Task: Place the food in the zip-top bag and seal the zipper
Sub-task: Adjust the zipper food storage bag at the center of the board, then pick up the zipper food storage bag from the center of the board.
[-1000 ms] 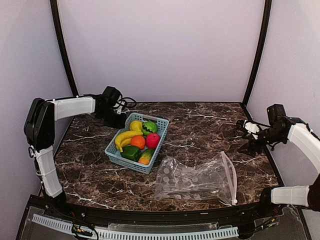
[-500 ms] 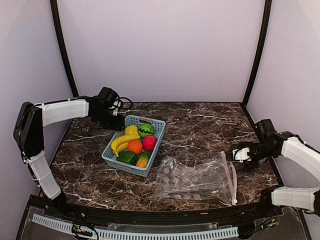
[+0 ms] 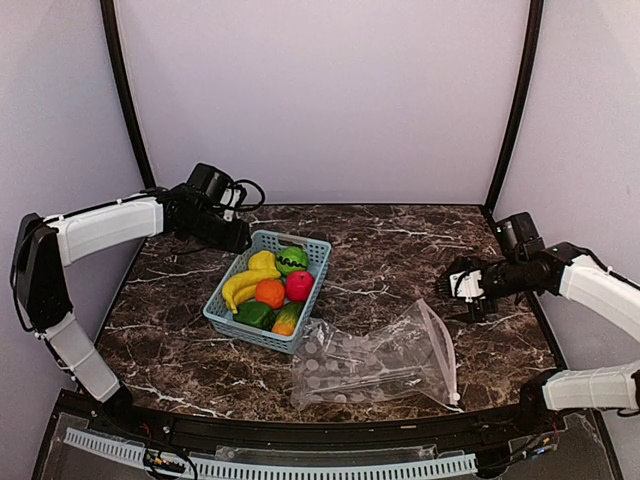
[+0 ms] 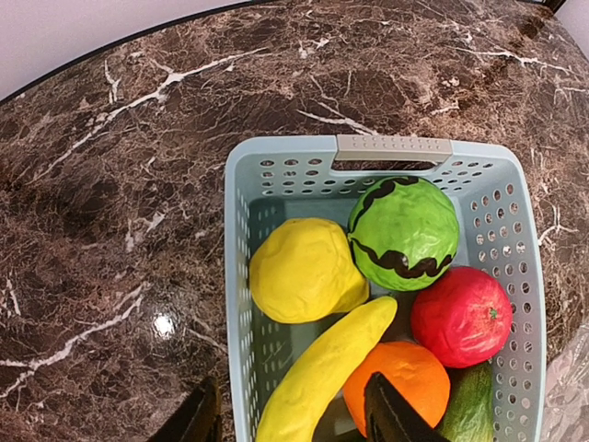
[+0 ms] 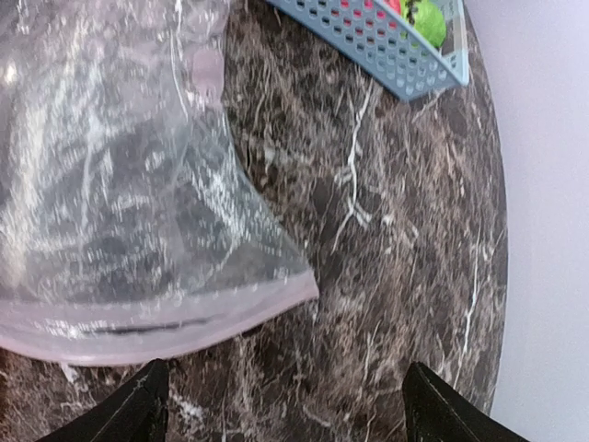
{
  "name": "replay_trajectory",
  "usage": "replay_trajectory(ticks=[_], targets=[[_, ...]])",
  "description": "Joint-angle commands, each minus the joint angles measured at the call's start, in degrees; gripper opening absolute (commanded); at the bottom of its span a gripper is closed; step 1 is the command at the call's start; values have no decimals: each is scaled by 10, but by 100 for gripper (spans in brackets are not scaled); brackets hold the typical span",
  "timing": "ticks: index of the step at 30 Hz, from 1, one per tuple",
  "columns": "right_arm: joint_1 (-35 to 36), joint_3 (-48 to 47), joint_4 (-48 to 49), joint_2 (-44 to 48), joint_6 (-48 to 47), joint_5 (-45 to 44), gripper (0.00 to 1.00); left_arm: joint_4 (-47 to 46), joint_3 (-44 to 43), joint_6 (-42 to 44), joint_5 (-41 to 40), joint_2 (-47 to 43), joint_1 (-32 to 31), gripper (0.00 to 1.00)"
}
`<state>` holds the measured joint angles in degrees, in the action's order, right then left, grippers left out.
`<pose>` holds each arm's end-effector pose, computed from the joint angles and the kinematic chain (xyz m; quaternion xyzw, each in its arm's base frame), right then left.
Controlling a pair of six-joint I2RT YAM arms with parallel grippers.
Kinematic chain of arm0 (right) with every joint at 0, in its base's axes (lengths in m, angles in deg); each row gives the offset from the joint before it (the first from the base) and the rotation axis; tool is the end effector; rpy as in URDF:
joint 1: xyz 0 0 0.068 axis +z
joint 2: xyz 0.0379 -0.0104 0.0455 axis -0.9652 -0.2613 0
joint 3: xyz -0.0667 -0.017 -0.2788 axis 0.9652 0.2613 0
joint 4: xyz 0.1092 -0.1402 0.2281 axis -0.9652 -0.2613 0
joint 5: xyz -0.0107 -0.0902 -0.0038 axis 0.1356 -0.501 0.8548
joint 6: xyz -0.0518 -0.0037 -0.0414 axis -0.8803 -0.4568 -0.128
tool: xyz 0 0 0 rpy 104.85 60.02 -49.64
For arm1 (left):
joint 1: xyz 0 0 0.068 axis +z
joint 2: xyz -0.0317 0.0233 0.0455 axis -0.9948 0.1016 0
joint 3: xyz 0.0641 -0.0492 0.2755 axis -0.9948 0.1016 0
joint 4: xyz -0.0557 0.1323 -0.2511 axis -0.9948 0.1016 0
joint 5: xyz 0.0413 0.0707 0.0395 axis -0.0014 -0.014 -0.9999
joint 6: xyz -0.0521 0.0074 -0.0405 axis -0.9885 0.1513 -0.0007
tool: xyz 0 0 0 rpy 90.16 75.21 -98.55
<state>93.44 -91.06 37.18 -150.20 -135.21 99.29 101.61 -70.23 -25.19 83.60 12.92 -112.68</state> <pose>0.2163 0.0948 0.2343 -0.7242 0.5853 0.0229 0.3639 0.3609 -0.1923 0.2723 0.1274 0.9150 -0.1029 0.3686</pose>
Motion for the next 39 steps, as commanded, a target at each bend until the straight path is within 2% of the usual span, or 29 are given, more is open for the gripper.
replay_trajectory(ticks=[1, 4, 7, 11, 17, 21, 29, 39], targets=[[33, -1, -23, -8, 28, 53, 85, -9, 23, -9, 8, -35, 0, 52], [40, 12, 3, -20, 39, 36, 81, -11, 27, -15, 11, -47, -5, 50], [23, -14, -8, -25, 105, 64, 80, -16, 24, 2, 23, -66, -31, 49], [-22, -85, -131, -51, 168, 136, 78, -12, -3, 65, 85, -78, -110, 51], [-113, -123, -275, -96, 117, 164, 67, 24, -30, 145, 115, -52, -245, 52], [-139, -134, -349, -130, 73, 188, 64, 27, -28, 148, 122, -33, -285, 52], [-138, -155, -409, -248, 38, 237, 62, -5, -2, 152, 97, -23, -301, 51], [-124, -169, -425, -377, 65, 237, 56, -20, 24, 154, 75, -37, -302, 51]])
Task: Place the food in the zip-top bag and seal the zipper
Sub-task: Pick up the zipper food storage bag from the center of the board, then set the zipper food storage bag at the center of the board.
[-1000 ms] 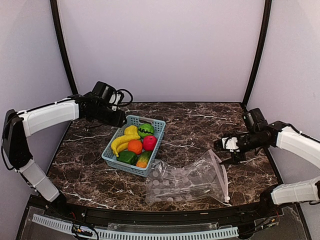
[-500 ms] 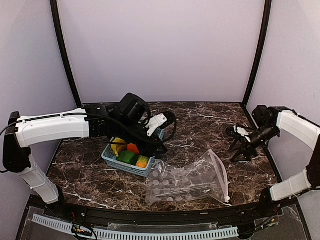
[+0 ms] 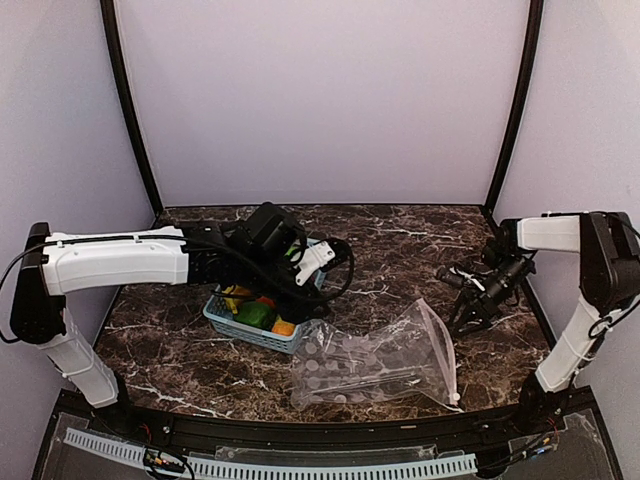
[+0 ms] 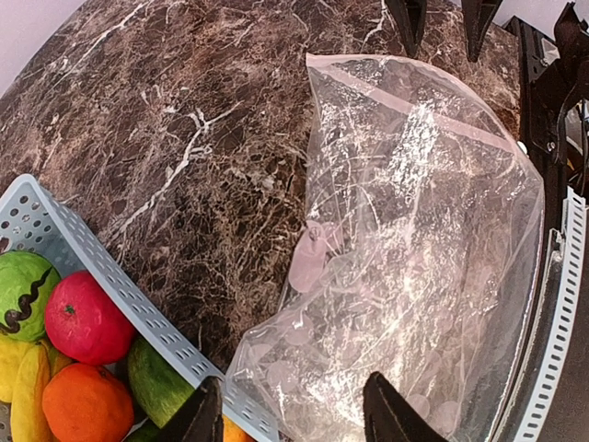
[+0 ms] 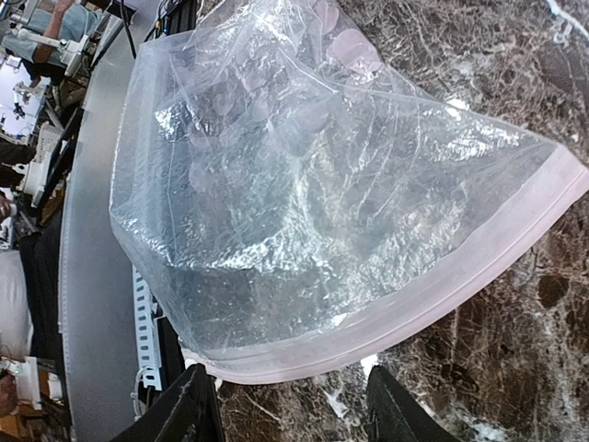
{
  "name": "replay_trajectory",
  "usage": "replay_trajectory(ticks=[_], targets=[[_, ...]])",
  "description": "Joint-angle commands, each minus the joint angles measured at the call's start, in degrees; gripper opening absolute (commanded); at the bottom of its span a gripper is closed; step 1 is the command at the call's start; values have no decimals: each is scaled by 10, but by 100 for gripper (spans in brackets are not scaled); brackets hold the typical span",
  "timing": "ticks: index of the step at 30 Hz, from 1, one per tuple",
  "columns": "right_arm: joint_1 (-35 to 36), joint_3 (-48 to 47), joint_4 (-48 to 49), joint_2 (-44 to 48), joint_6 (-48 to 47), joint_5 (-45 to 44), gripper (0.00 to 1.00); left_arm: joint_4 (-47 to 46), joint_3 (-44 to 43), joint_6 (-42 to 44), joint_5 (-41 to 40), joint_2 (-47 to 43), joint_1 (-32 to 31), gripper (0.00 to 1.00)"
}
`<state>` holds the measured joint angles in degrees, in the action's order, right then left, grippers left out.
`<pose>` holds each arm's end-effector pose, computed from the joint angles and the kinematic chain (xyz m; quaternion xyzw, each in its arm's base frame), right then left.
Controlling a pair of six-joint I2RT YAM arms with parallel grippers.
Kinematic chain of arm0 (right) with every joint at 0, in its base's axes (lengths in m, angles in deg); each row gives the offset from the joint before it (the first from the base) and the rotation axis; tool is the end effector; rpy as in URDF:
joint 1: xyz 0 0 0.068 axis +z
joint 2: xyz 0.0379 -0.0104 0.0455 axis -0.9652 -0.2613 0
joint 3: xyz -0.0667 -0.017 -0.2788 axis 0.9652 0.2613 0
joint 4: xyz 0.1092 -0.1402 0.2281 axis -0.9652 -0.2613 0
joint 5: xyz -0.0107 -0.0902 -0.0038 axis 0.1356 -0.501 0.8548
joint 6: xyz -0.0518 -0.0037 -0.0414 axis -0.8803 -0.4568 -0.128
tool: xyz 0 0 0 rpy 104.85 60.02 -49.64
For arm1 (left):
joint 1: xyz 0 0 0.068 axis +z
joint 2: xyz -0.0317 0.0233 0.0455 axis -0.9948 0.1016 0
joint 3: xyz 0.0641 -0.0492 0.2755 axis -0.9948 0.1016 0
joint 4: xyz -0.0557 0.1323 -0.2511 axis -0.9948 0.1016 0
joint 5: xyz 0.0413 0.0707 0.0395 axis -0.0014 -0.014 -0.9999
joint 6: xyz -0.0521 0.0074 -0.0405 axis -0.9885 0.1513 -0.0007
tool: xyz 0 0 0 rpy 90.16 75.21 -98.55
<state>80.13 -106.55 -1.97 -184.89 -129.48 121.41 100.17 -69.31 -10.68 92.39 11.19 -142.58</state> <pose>0.2559 0.0613 0.1739 -0.4944 0.7619 0.4145 0.0580 0.2077 -0.3468 0.2804 0.4854 0.7766 -0.2221 0.3347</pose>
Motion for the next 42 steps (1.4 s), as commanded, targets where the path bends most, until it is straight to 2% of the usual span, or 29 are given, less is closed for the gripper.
replay_trajectory(ticks=[1, 5, 9, 11, 15, 17, 21, 24, 26, 30, 34, 37, 42], targets=[[11, -15, -34, -38, 11, 19, 56, -6, 16, 9, -14, -20, -3, 51], [36, -22, -32, -62, 17, 31, 54, -9, 22, 13, -22, -17, -3, 51], [69, -35, -17, -81, 42, 47, 45, -9, 26, 15, -29, -16, -3, 51], [75, -52, -17, -96, 52, 64, 36, -12, 28, 13, -31, -19, -3, 51], [61, -102, -34, -115, 76, 98, 8, -17, 36, 10, -37, -33, -3, 51], [42, -129, -44, -113, 85, 112, 0, -23, 43, 11, -45, -43, -3, 51], [-17, -209, -79, -80, 103, 78, 0, -32, 53, 14, -71, -63, -3, 51], [-45, -295, -88, -40, 121, -1, 0, -48, 60, 18, -81, -77, -3, 51], [-47, -354, -65, -11, 137, -68, 0, -57, 66, 21, -88, -81, -2, 52], [-48, -401, 17, 47, 157, -192, 0, -75, 72, 24, -97, -82, -2, 51], [-29, -387, 103, 91, 149, -329, 0, -102, 89, 20, -99, -92, -2, 51], [15, -341, 150, 126, 133, -407, 0, -106, 96, 21, -103, -97, -2, 52], [137, -206, 158, 152, 166, -445, 0, -111, 102, 23, -113, -93, -3, 52]])
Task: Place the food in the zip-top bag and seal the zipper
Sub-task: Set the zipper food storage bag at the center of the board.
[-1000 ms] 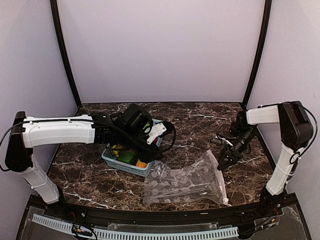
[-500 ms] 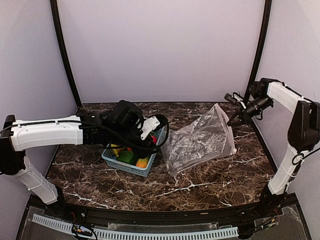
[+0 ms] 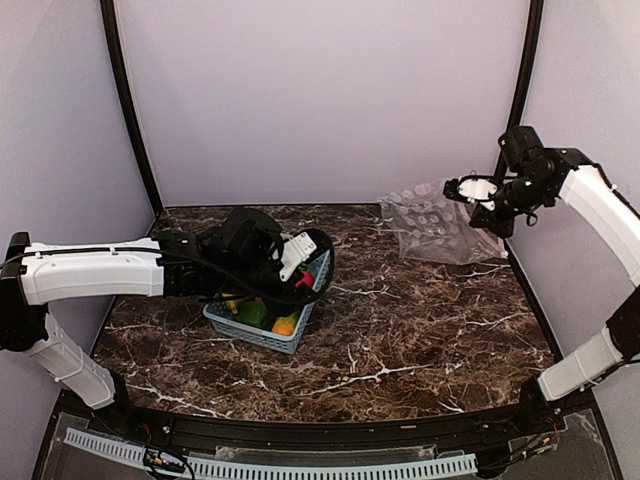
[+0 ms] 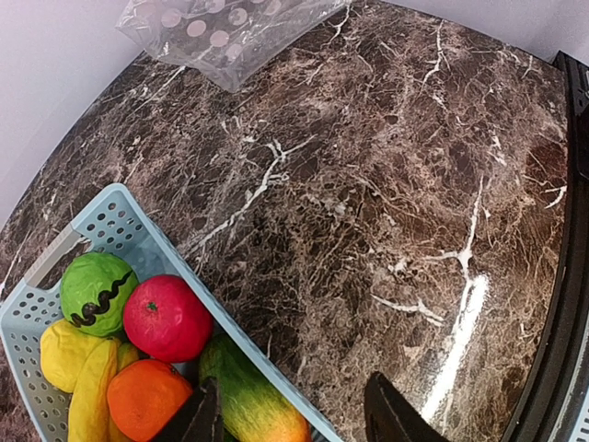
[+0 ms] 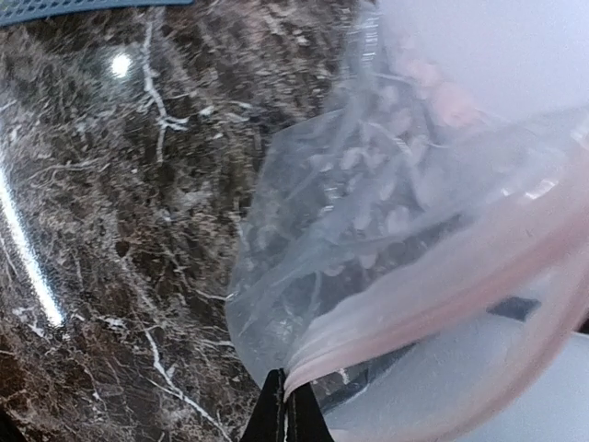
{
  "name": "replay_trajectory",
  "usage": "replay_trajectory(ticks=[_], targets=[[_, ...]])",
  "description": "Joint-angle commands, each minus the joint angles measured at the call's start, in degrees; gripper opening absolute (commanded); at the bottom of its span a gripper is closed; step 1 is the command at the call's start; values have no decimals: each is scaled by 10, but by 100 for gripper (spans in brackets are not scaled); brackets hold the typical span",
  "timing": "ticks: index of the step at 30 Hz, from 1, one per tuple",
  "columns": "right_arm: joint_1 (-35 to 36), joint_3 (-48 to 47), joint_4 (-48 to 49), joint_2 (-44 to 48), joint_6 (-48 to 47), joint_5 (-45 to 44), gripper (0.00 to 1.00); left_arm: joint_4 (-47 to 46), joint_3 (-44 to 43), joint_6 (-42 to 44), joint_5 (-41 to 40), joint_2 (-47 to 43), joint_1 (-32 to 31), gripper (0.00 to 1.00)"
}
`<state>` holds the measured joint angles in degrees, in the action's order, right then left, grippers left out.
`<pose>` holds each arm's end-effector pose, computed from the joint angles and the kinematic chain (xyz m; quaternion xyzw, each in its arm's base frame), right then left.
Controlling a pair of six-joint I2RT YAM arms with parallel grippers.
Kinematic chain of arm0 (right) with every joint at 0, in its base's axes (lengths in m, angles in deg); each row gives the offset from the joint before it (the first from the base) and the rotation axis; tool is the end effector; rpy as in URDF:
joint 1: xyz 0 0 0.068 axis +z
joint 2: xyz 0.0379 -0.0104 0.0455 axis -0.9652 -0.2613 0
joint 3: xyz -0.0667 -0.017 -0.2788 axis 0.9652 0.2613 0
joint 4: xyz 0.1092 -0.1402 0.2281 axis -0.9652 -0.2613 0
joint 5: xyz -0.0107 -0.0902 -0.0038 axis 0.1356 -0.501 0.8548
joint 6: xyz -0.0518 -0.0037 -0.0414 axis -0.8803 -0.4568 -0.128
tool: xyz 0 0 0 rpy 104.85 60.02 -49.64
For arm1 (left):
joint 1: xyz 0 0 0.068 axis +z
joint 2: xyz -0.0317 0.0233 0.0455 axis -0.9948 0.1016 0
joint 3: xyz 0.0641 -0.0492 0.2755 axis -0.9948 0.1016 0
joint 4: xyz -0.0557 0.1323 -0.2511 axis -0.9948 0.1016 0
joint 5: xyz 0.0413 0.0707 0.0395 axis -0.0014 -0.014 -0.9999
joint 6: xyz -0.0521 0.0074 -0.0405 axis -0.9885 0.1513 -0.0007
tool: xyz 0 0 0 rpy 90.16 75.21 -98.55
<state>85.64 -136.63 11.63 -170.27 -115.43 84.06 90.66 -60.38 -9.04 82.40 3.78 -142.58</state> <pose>0.3050 0.0658 0.3865 -0.5388 0.7786 -0.0566 0.3167 0.2021 -0.3201 0.2859 0.4489 0.7638 -0.1754 0.4294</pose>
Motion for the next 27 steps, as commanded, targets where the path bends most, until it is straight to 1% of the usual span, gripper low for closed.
replay_trajectory(ticks=[1, 3, 5, 8, 10, 13, 15, 17, 20, 23, 27], targets=[[107, 118, 25, 6, 40, -61, 0, -20, 14, 5, -13, -17, -2, 52], [149, 155, 33, 1, 67, -27, 1, -26, 15, 1, -12, -13, -2, 52], [181, 177, 46, -12, 91, -3, 10, -28, 16, -2, -10, -9, -2, 52], [207, 188, 63, -28, 110, 20, 28, -28, 21, -4, -17, -12, -2, 52], [212, 186, 67, -27, 111, 35, 33, -29, 27, -8, -22, -16, -2, 52], [212, 187, 73, -5, 111, 44, 34, -35, 41, -26, -31, -21, -2, 52], [212, 206, 87, 12, 112, 45, 33, -46, 51, -40, -32, -23, -2, 52], [212, 237, 118, 28, 123, 30, 31, -67, 63, -57, -32, -22, -2, 52], [212, 291, 186, 47, 151, 3, 25, -114, 77, -89, -36, -9, -2, 52], [213, 337, 244, 68, 172, -25, 24, -148, 77, -130, -35, 16, -2, 52], [214, 378, 303, 95, 188, -75, 24, -186, 66, -158, -19, 43, -3, 52]])
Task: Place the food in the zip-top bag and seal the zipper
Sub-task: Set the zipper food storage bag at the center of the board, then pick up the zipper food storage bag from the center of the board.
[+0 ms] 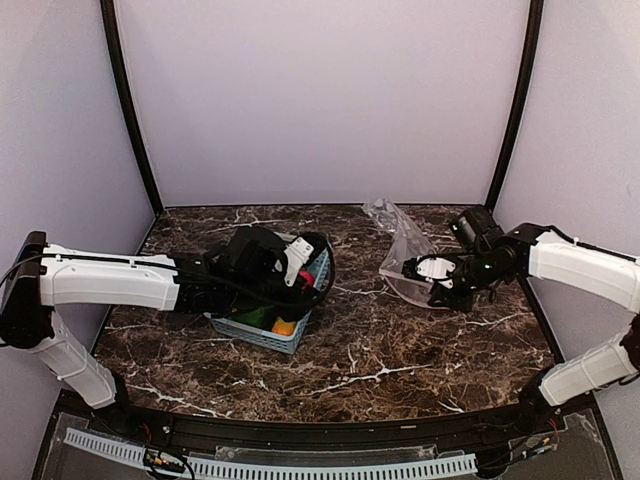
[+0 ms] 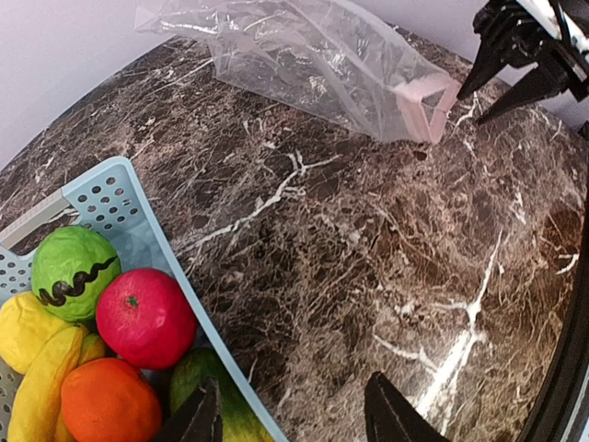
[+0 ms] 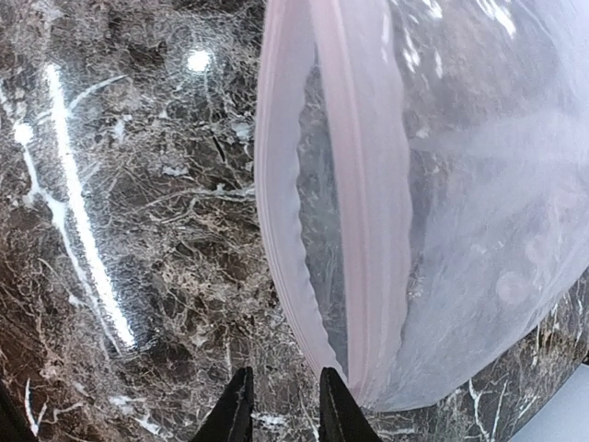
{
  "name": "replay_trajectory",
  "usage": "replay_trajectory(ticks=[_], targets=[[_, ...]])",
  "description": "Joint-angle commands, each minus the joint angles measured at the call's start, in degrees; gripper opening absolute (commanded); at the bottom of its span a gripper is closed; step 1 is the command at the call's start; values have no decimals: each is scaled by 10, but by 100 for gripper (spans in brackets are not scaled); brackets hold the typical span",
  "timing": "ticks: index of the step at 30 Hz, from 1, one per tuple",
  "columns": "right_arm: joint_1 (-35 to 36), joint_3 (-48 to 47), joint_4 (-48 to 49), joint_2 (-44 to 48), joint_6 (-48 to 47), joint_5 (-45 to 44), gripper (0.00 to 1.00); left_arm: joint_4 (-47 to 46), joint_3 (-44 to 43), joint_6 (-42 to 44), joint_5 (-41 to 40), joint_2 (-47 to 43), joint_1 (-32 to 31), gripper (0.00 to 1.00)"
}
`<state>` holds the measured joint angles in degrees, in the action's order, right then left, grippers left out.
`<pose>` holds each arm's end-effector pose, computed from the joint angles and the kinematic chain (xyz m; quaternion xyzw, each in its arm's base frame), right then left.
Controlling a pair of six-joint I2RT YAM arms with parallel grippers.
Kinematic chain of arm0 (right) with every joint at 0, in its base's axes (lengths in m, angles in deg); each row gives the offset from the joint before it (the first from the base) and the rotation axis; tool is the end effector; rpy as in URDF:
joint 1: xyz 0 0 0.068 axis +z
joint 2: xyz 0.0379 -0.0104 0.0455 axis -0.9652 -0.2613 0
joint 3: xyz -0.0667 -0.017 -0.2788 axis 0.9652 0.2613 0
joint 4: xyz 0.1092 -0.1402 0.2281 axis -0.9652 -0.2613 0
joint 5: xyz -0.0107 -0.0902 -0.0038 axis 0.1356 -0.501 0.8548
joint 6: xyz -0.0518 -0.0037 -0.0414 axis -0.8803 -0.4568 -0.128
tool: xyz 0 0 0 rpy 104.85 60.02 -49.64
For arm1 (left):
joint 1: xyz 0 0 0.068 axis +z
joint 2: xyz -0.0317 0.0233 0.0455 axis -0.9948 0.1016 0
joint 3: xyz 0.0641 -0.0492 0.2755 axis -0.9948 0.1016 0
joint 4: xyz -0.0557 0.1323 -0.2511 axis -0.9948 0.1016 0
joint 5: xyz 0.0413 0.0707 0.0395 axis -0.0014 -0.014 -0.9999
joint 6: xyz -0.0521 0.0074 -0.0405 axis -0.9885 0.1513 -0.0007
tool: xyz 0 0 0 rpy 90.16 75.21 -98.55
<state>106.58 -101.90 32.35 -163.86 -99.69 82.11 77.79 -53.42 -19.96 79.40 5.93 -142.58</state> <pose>0.2378 0.1538 0.2339 -0.5780 0.7746 0.0355 0.2543 0.2075 -0.3237 0.2500 0.3541 0.7941 -0.2117 0.4464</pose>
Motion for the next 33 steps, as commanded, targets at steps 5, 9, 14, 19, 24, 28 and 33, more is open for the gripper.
replay_trajectory(ticks=[5, 9, 14, 19, 24, 28, 33], targets=[[8, 92, 190, 62, 15, -99, 37, -83, -11, -55, 10, 37, -3, 51], [24, 126, 255, 51, -24, -111, 41, -94, -9, -59, 5, 38, -3, 51], [46, 171, 310, 54, -91, -103, 40, -85, 0, -67, -5, 21, -2, 51], [66, 198, 377, 43, -155, -126, 38, -88, 25, -65, -28, -6, -2, 51], [90, 216, 467, 0, -222, -166, 38, -80, 31, -60, -32, -16, -2, 51], [114, 227, 562, -52, -256, -216, 40, -79, 35, -59, -36, -24, -2, 51], [123, 236, 660, -95, -279, -264, 33, -74, 45, -62, -43, -44, -2, 51]])
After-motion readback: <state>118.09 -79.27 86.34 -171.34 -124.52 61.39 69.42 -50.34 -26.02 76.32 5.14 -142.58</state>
